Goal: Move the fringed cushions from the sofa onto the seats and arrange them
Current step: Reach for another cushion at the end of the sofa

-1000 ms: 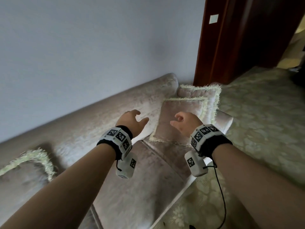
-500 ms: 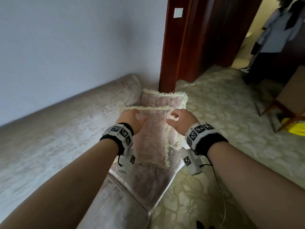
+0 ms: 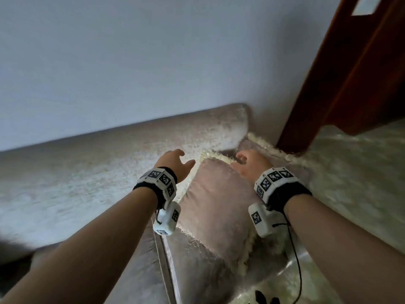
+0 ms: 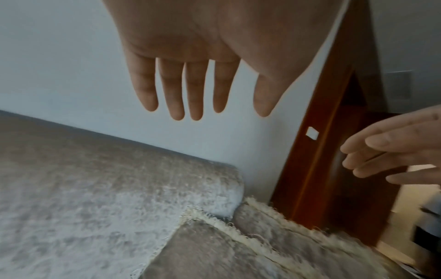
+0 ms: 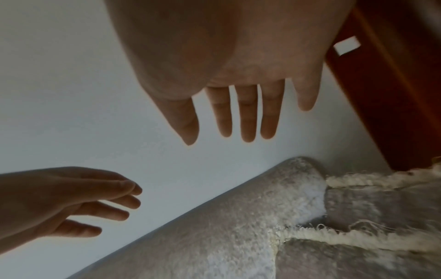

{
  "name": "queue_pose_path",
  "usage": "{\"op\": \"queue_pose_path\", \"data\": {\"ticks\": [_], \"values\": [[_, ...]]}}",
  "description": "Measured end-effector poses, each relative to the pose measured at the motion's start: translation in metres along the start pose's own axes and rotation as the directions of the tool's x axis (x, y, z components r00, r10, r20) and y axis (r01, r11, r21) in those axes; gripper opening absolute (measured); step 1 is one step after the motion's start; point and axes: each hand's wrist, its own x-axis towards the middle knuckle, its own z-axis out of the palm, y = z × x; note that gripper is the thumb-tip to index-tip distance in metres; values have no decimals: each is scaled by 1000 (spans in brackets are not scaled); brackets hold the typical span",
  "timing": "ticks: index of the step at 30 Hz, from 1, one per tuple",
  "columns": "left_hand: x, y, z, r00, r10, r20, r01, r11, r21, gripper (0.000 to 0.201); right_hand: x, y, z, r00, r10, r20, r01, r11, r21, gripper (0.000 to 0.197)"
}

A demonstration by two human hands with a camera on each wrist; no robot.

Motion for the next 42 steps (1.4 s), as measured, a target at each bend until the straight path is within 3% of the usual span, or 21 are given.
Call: {"op": "queue_pose_path", "data": {"ticks": [4,9,15,26,29,33,36,39,42], "values": [[10,5,16,984,-175,-37,172,983,-55,59,55,21,-2,988,-117,99,120,992,-26,49],[3,-17,29,916,-399,-52,387,909,-159,60,102,7,18,933,-249,259,277,958,-78,41],[28,-36,36,873,-486,-46,466,858,-215,61,141,-7,47,890,-291,352,336,939,-74,46],[106,-24,51,845,-534,-5,507,806,-306,61,229,13,50,921,-240,308,283,954,-103,41],[107,-26,61,799,-601,-13,558,748,-359,62,250,18,63,903,-259,344,306,948,-88,41],[94,-43,100,674,-739,-6,656,602,-455,62,269,29,92,843,-308,441,383,919,-91,43],[85,-58,141,621,-783,40,709,539,-456,56,274,46,115,794,-321,516,422,902,-87,32],[78,-69,179,531,-844,73,743,423,-519,49,279,66,141,752,-295,590,453,881,-137,52],[73,-81,218,451,-881,142,783,315,-537,51,279,89,170,735,-186,652,448,855,-261,73]]}}
